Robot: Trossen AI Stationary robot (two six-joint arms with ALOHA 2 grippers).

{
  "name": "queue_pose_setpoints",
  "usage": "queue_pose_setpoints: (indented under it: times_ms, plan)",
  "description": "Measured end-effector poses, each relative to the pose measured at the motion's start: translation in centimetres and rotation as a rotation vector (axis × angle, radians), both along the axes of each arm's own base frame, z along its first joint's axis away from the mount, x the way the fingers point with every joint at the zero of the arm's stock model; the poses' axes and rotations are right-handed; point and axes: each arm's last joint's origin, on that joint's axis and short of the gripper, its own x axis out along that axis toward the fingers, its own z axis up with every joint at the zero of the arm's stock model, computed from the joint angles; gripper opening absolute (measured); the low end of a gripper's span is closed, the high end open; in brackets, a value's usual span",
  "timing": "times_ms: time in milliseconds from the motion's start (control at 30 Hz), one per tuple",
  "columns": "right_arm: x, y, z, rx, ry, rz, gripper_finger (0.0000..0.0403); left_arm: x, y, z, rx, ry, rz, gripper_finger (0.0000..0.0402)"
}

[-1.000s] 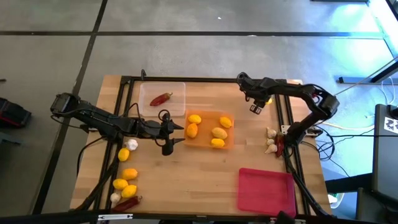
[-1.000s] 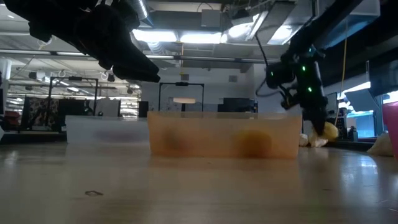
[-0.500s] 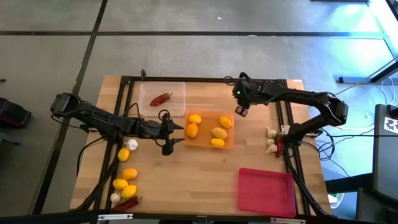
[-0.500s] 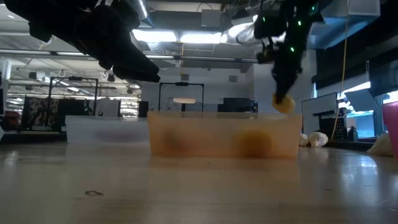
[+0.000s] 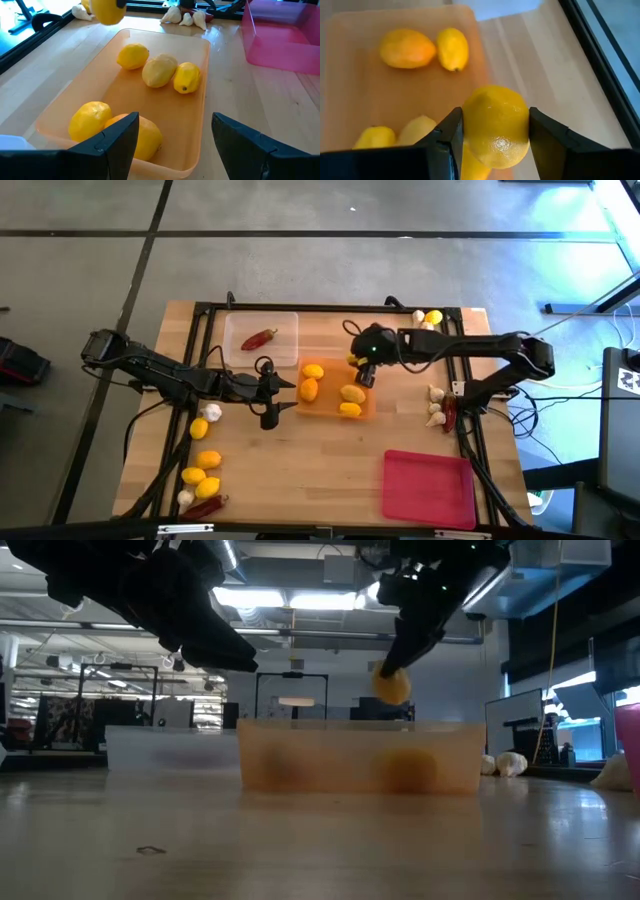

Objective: Sort produce into baskets
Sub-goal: Put the lemon into the orange bin

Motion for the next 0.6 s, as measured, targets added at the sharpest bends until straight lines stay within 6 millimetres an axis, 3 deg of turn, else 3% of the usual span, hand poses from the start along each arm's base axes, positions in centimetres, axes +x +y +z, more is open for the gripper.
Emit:
queue_pose_setpoints:
  times_ms: [167,600]
  plan:
    - [1.3,0.8,-1.0,-0.001,-0.009,0.031,0.016,0.0,0.0,0.0,0.0,0.0,0.0,0.0246]
    - [3.5,1.2,-6.1,0.074,0.137,0.087,0.016,0.0,0.0,0.0,0.0,0.001,-0.001,0.0246]
